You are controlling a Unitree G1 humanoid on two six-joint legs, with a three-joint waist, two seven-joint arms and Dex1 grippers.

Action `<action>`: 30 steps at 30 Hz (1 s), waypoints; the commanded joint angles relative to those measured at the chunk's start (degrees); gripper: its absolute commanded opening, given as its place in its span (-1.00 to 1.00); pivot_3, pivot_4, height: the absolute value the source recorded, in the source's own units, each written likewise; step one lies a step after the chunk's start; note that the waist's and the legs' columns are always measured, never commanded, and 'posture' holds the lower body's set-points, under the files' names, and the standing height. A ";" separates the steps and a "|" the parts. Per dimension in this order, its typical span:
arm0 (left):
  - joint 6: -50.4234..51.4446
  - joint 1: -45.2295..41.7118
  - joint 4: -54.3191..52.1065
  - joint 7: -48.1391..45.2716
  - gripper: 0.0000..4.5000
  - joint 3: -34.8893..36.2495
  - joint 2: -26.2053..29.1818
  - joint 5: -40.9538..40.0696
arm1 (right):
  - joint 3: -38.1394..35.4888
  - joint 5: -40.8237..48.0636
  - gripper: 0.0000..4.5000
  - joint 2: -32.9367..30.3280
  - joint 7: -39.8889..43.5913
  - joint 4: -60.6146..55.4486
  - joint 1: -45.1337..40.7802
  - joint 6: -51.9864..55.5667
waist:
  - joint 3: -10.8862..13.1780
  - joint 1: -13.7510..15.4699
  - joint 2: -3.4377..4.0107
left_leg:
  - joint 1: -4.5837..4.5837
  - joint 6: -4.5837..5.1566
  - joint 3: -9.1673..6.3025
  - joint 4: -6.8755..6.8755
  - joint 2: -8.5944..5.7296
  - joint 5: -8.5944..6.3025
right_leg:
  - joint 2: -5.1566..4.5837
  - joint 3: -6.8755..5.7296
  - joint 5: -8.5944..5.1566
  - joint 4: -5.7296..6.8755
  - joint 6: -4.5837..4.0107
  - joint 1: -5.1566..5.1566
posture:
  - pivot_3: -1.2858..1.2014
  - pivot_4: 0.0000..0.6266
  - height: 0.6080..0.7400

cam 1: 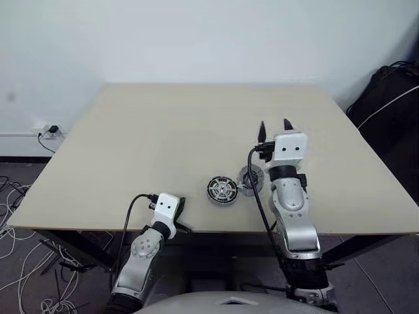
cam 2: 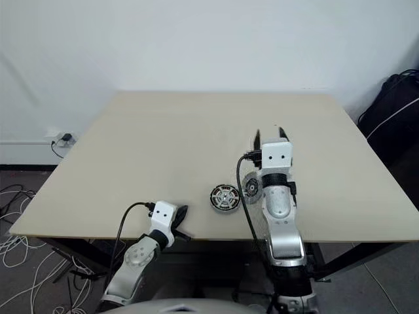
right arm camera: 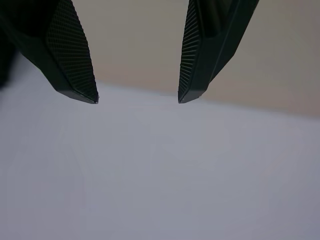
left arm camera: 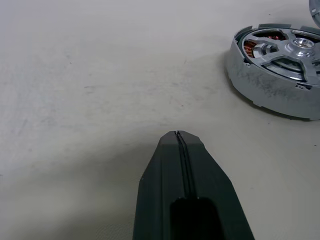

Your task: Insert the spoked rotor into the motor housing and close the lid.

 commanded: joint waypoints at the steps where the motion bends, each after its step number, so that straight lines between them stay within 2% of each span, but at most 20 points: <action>1: -0.06 -0.70 -1.96 -0.27 -1.00 -0.26 -0.08 -0.07 | -2.46 -5.21 0.13 -1.40 -4.54 2.59 -0.46 4.61 | 0.00 0.02 0.00 | 0.00 0.05 0.00 0.00 0.00 0.03 | 0.00 0.01 -0.01 0.00 -0.01 0.01 | 0.03 -1.00 1.00; 3: 0.01 -0.51 -2.17 -0.19 -1.00 -0.25 -0.10 -0.10 | -3.27 -6.45 -0.09 -2.19 -5.15 4.55 0.28 7.49 | -0.04 0.00 0.06 | 0.01 0.10 0.00 0.00 0.00 0.06 | 0.00 0.01 -0.05 0.01 -0.06 0.01 | 0.03 -1.00 1.00; 9: 0.34 -0.03 -2.70 0.14 -1.00 -0.24 -0.06 -0.18 | -4.37 -6.50 -0.96 -3.06 -5.14 8.34 2.74 12.59 | -0.07 -0.14 0.11 | 0.05 0.29 0.02 -0.01 0.01 0.16 | -0.01 0.04 -0.19 0.01 -0.25 0.06 | 0.03 -1.00 1.00; 16: 0.53 0.21 -3.01 0.11 -1.00 -0.24 0.03 -0.21 | -2.64 -4.46 -0.98 -3.36 -0.32 8.92 4.91 15.15 | -0.10 -0.22 0.18 | 0.07 0.33 0.06 0.01 0.02 0.18 | -0.02 0.04 -0.20 0.01 -0.24 0.11 | 0.03 -1.00 1.00; 22: 0.56 0.24 -3.02 0.01 -1.00 -0.35 0.07 -0.20 | 0.49 1.38 -0.98 -4.08 10.62 5.35 6.90 14.98 | -0.10 -0.30 0.18 | 0.08 0.35 0.05 0.03 0.02 0.18 | -0.01 0.03 -0.20 0.00 -0.22 0.12 | 0.03 -1.00 1.00; 30: 0.43 0.16 -2.84 0.03 -1.00 -0.32 0.01 -0.25 | 2.31 3.76 -0.98 -4.41 14.02 4.29 7.37 12.46 | -0.10 -0.21 0.17 | 0.07 0.36 0.05 0.07 0.02 0.18 | -0.03 0.03 -0.17 0.00 -0.17 0.13 | 0.03 -1.00 1.00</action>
